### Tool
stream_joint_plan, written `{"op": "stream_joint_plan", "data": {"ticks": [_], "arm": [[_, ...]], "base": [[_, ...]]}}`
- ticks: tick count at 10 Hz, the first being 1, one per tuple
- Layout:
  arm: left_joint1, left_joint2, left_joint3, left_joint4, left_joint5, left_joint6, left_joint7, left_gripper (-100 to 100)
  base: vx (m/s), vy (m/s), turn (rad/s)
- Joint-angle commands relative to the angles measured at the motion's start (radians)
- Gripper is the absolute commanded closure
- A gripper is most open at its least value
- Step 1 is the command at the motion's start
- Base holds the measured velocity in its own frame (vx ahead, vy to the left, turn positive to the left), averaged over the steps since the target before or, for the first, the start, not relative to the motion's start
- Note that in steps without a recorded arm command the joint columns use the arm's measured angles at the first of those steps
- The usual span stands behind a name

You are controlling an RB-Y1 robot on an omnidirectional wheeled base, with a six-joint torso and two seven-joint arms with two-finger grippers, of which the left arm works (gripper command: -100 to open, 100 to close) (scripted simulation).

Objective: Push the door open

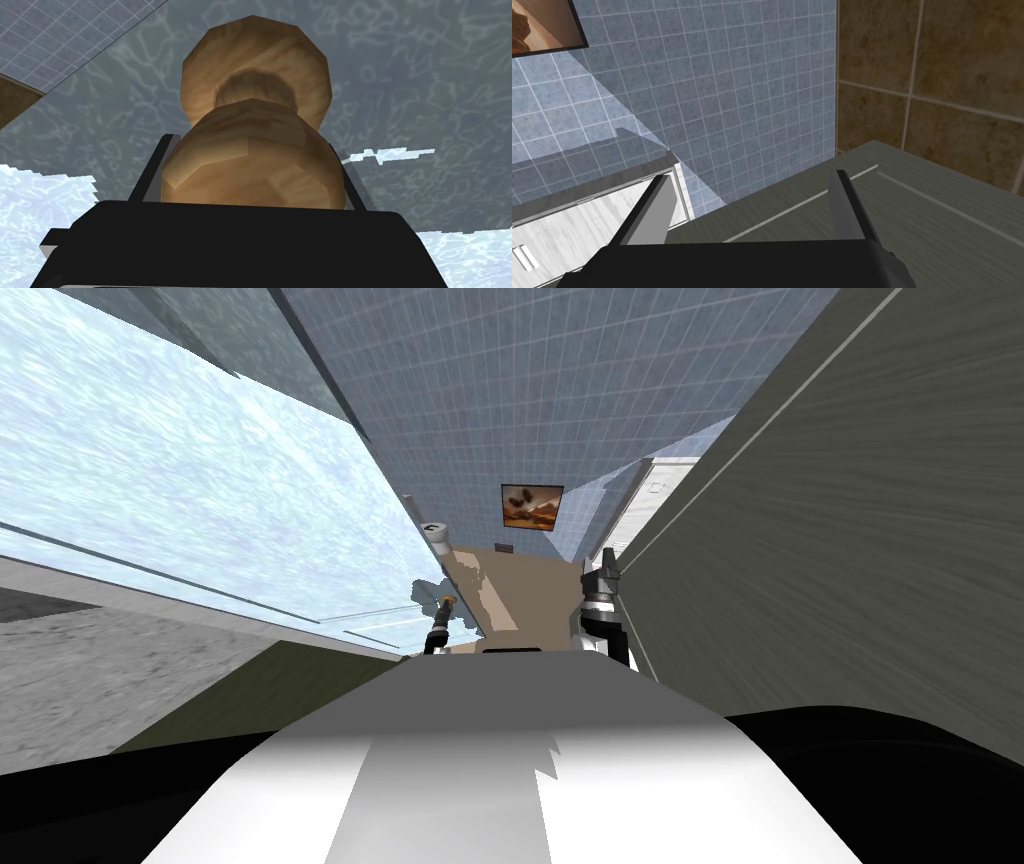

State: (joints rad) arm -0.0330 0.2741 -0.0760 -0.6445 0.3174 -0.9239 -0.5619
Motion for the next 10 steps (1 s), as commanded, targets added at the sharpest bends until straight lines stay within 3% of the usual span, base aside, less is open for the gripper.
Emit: {"op": "stream_joint_plan", "data": {"ticks": [1,4,6,10], "arm": [[-0.003,0.0,0.005,-0.009,0.019,0.002,0.05,100],[-0.003,-0.005,0.005,-0.012,0.033,0.003,0.099,100],[-0.003,-0.014,0.006,-0.019,0.063,0.004,0.165,100],[-0.003,-0.024,0.006,-0.026,0.093,0.005,0.263,100]], "base": [[0.043,0.009,-0.005],[0.039,0.009,-0.003],[0.051,0.016,-0.007],[0.047,0.01,-0.003]]}}
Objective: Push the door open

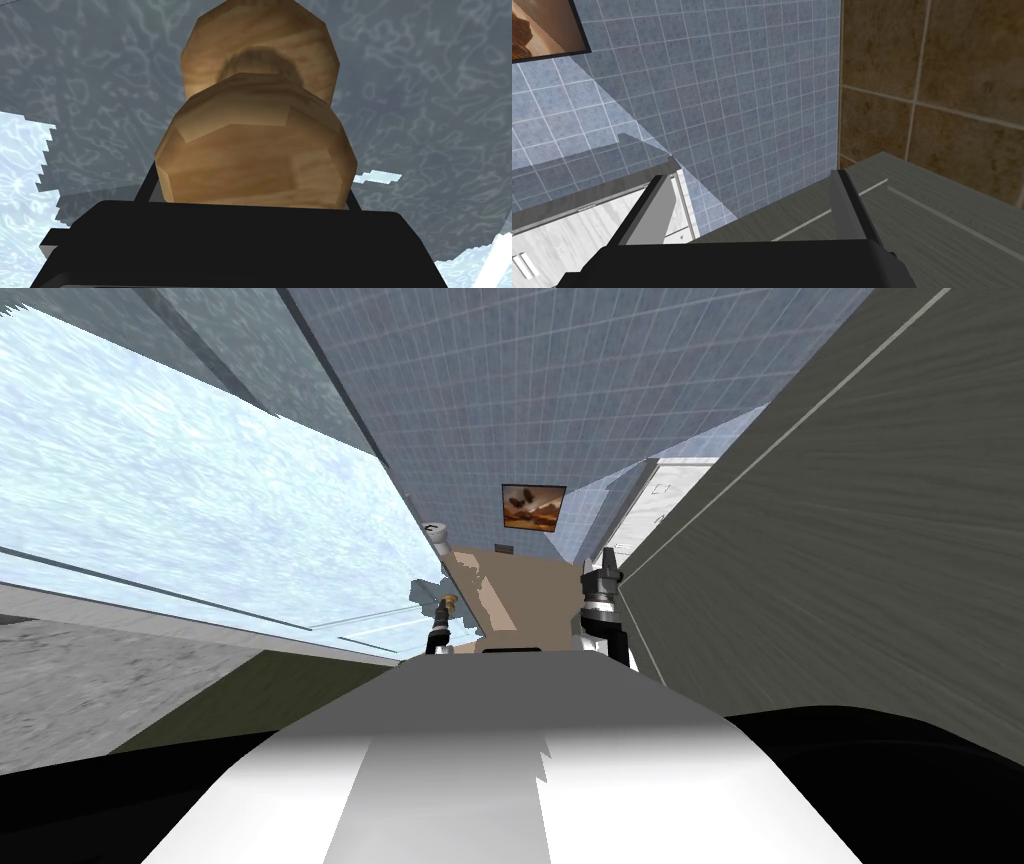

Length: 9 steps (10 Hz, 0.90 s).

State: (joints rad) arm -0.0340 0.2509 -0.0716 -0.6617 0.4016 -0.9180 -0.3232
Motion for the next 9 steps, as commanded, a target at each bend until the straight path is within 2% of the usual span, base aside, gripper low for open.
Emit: {"op": "stream_joint_plan", "data": {"ticks": [1,2,3,4,6,7,8,9], "arm": [[-0.002,-0.005,0.002,-0.012,0.023,0.0,0.05,100],[-0.002,-0.005,0.002,-0.012,0.023,0.0,0.067,100],[-0.003,-0.01,0.003,-0.015,0.039,0.001,0.105,100],[-0.003,-0.01,0.003,-0.015,0.039,0.001,0.109,100],[-0.003,-0.02,0.003,-0.022,0.07,0.002,0.174,100],[-0.003,-0.02,0.003,-0.022,0.07,0.002,0.192,100],[-0.003,-0.025,0.004,-0.026,0.085,0.003,0.227,100],[-0.003,-0.025,0.004,-0.026,0.085,0.003,0.234,100]], "base": [[0.056,0.014,-0.007],[0.047,0.014,-0.006],[0.05,0.017,-0.001],[0.041,0.012,-0.006],[0.053,0.014,-0.006],[0.056,0.011,-0.008],[0.056,0.006,0.0],[0.041,0.012,-0.001]]}}
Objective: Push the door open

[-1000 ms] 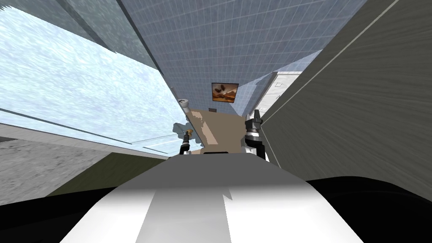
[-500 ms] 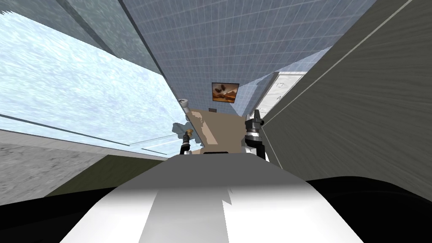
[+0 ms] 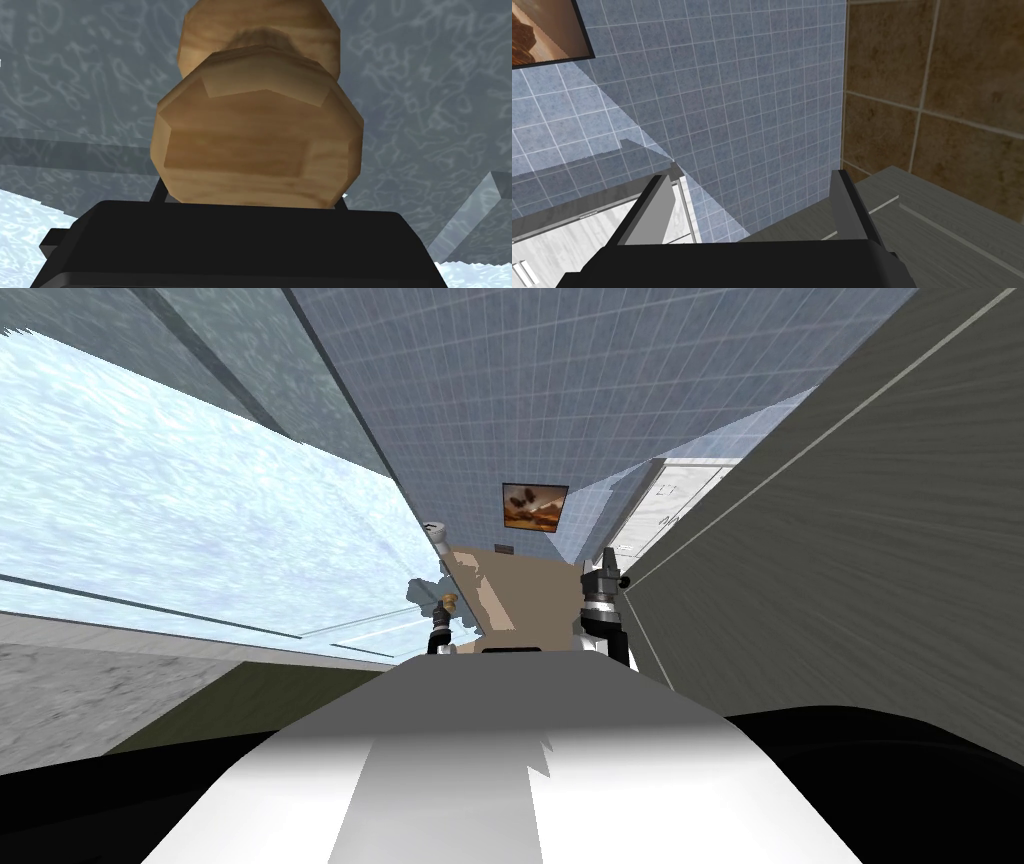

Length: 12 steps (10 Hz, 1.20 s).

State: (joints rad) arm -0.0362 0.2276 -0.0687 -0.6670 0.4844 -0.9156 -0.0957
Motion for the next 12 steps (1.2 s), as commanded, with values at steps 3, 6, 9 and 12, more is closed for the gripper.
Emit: {"op": "stream_joint_plan", "data": {"ticks": [3,6,9,12], "arm": [[-0.001,-0.011,0.002,-0.027,0.033,0.002,0.09,100],[-0.001,-0.021,0.002,-0.034,0.064,0.003,0.171,100],[-0.001,-0.026,0.003,-0.038,0.079,0.004,0.215,100],[-0.002,-0.035,0.003,-0.045,0.108,0.005,0.298,100]], "base": [[0.054,0.014,-0.005],[0.041,0.014,-0.01],[0.044,0.011,-0.001],[0.048,0.01,-0.005]]}}
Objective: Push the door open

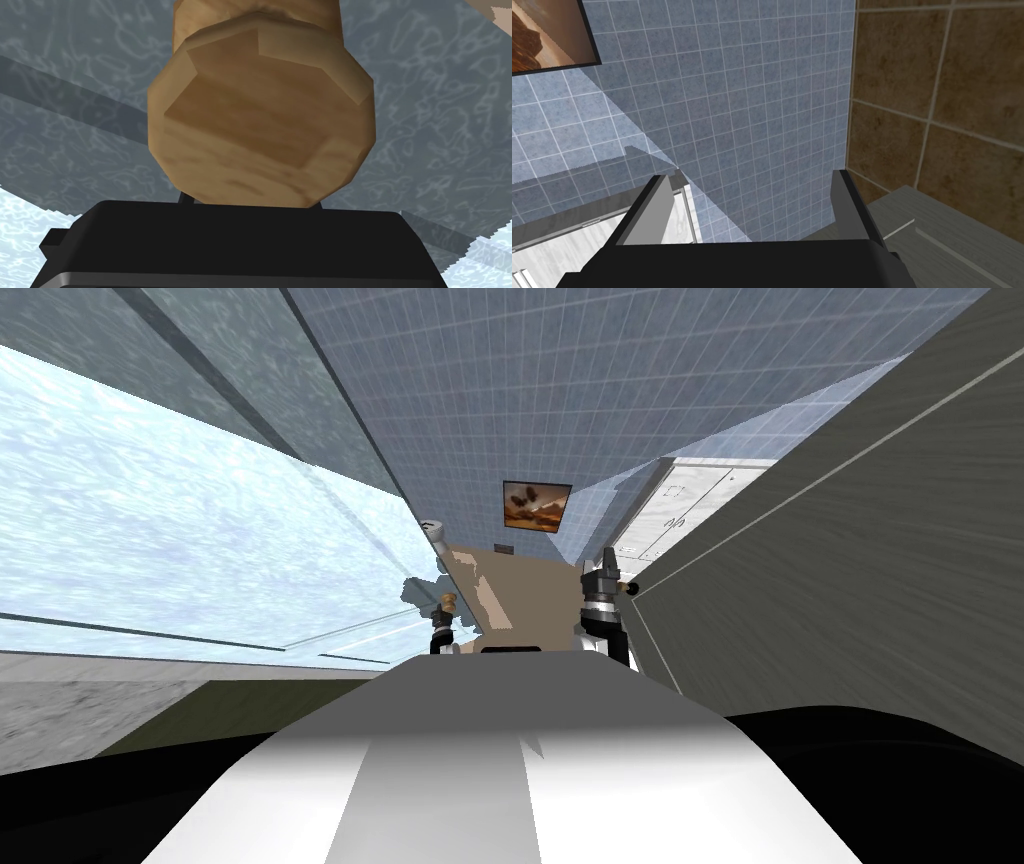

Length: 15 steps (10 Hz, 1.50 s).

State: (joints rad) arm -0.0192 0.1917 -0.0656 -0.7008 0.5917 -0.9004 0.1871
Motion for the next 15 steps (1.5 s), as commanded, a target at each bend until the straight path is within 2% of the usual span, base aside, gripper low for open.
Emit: {"op": "stream_joint_plan", "data": {"ticks": [1,4,5,8,9,13,15], "arm": [[-0.019,-0.004,0.001,-0.014,0.016,-0.009,0.05,100],[-0.019,-0.009,0.001,-0.018,0.031,-0.009,0.098,100],[-0.019,-0.014,0.001,-0.021,0.045,-0.008,0.135,100],[-0.019,-0.014,0.001,-0.021,0.045,-0.008,0.139,100],[-0.019,-0.018,0.002,-0.024,0.059,-0.007,0.18,100],[-0.019,-0.018,0.002,-0.024,0.059,-0.007,0.18,100],[-0.02,-0.027,0.002,-0.03,0.087,-0.006,0.245,100]], "base": [[0.042,0.015,-0.002],[0.041,0.009,-0.004],[0.036,0.01,-0.013],[0.015,0.004,-0.004],[0.021,0.006,-0.001],[0.011,0.002,-0.006],[0.041,0.013,0.004]]}}
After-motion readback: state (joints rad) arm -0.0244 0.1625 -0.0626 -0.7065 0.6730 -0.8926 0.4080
